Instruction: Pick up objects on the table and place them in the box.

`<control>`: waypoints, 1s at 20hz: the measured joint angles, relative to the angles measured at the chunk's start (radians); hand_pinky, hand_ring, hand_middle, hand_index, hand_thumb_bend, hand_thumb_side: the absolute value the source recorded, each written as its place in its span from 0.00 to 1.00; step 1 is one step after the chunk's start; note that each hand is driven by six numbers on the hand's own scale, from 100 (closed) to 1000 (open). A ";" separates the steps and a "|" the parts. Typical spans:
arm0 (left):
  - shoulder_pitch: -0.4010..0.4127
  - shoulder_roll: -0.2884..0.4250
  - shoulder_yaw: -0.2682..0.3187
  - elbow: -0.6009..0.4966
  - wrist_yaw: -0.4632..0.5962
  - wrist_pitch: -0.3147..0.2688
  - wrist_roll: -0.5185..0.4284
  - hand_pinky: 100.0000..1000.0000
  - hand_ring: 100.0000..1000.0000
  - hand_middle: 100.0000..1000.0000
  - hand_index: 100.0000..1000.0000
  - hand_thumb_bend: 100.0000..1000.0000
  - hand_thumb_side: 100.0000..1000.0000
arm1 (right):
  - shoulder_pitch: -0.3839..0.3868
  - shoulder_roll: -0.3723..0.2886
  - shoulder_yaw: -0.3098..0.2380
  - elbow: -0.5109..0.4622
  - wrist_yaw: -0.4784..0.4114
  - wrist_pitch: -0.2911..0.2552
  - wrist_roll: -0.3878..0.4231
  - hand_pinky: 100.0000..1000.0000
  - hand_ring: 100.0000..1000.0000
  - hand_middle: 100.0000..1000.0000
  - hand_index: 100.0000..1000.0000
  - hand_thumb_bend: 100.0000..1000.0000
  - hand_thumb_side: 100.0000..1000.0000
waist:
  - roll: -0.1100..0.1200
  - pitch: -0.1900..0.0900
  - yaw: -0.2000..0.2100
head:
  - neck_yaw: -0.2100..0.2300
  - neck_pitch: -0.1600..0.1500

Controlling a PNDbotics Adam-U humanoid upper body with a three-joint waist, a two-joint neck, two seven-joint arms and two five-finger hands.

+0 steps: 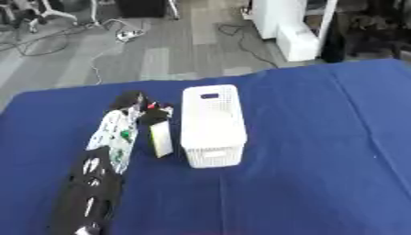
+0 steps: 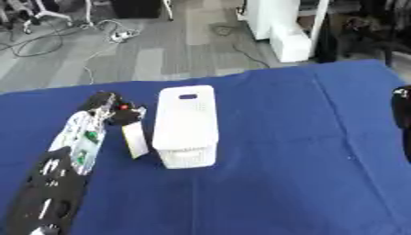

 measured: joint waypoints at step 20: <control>-0.001 0.026 -0.013 -0.048 0.006 -0.071 0.096 0.00 0.19 0.41 0.33 0.05 0.10 | 0.000 0.000 0.000 0.000 0.000 -0.003 -0.004 0.07 0.21 0.17 0.31 0.00 1.00 | 0.000 0.003 0.000 | 0.000 0.001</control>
